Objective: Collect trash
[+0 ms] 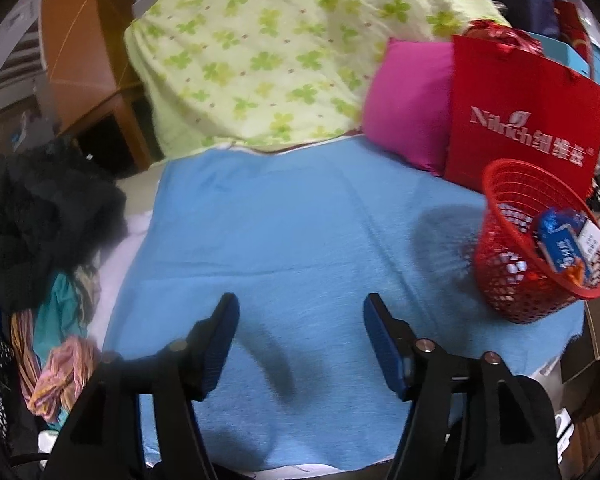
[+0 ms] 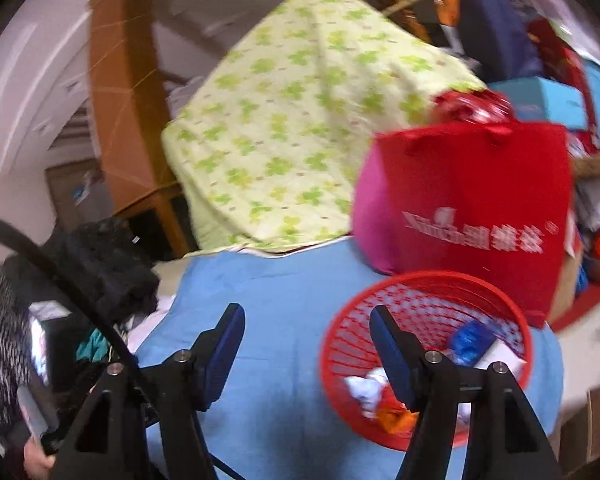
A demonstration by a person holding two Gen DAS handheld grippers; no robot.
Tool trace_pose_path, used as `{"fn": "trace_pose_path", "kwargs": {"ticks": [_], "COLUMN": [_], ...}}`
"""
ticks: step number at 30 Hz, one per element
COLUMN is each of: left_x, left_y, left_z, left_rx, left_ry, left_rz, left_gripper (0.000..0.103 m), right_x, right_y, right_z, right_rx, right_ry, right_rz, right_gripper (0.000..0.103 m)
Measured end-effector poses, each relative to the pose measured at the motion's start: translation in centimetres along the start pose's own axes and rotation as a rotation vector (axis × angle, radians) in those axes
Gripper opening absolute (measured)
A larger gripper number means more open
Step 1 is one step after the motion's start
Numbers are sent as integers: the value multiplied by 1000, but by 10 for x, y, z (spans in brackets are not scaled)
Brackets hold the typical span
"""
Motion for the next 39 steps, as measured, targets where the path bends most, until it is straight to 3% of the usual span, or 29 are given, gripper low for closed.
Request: {"fn": "trace_pose_path", "kwargs": {"ticks": [9,17,24,30,32,33,36,39], "left_x": [17,30,28,19,18,18,21,23], "left_y": [-45,-107,-185,-232,-240,-244,-249,-248], "left_z": [60,88,93,97,102,106,111,113], "left_rx": [-41,-28,-19,-28,-39,-64,-39,-44], "left_ry": [95,112,98,113,143,164,218,226], "left_rz": [68,125,174,190,168,161,182,182], "left_gripper": [71,75,75,75,95,98,103,103], "right_x": [19,61,103,112,114,117,123,126], "right_y": [-55,-138,-237,-294,-309,-317,-331,-337], "right_z": [76,101,72,35,25,20,17,25], "right_rx": [-93,-102,14,127,160,162,183,212], "right_ry": [155,208,211,173,158,135,137,202], "right_rz": [74,218,331,356,380,409,444,455], "right_gripper": [69,69,69,69,69,70,82,88]}}
Point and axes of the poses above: each gripper's, at about its wrist camera, not at the fingertips, and y roughly against the way its jaws point, z to its left, x to its underside, the point moved 5 cm from there along -y, roughly the way its jaws point, and after that the axes turned 6 degrees about z, right-handed, at the moved point
